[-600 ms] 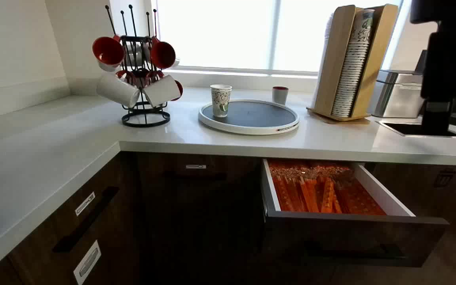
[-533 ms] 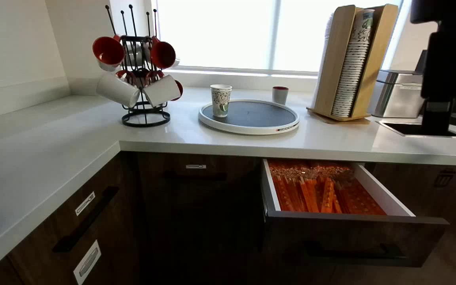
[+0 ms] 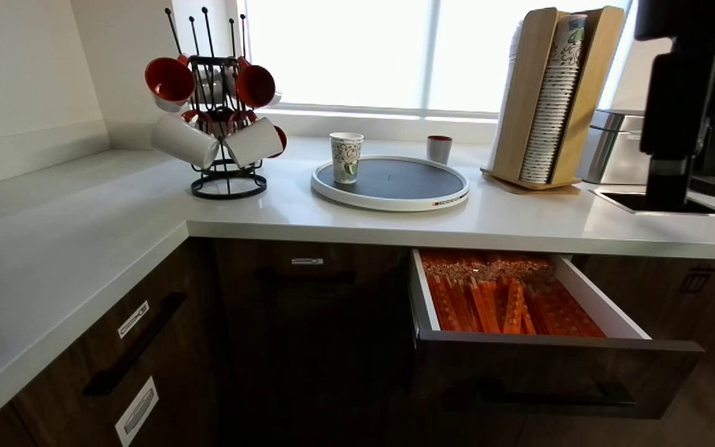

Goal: Remove an orange object from the drawer and put it on the grey tray

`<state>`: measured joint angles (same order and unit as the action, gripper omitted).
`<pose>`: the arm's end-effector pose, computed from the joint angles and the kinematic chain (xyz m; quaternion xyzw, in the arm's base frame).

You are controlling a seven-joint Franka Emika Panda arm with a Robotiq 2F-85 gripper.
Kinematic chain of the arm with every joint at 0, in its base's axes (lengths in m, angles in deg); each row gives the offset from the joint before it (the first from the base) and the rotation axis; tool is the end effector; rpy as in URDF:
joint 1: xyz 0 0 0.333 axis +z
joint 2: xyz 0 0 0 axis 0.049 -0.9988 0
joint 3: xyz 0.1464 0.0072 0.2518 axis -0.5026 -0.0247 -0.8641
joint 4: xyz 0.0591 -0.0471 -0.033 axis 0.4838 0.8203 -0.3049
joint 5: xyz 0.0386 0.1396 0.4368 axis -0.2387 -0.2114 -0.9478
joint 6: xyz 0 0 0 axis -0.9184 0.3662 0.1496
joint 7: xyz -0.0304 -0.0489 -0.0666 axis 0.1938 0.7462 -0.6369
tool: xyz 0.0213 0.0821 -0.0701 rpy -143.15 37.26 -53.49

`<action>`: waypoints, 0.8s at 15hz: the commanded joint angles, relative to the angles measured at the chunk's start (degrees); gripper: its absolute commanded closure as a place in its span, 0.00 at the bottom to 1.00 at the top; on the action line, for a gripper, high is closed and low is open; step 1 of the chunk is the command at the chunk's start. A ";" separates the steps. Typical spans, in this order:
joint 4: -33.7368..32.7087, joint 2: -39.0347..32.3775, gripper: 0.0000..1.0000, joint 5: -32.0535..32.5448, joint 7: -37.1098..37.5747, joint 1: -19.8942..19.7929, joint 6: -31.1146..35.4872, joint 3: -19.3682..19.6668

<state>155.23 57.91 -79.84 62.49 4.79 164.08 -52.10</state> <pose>0.4262 0.1759 0.4337 0.9918 0.0594 -0.0800 0.0795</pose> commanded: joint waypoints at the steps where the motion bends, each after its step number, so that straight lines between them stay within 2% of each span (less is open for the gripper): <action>1: -1.97 -8.61 0.00 -0.80 7.98 -2.81 4.71 1.19; 6: -0.57 -19.84 0.00 -0.60 19.19 -5.89 19.13 3.69; 12: 3.92 -30.95 0.00 0.56 32.93 -6.20 40.32 8.79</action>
<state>157.33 31.10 -79.86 88.28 -1.81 196.78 -45.11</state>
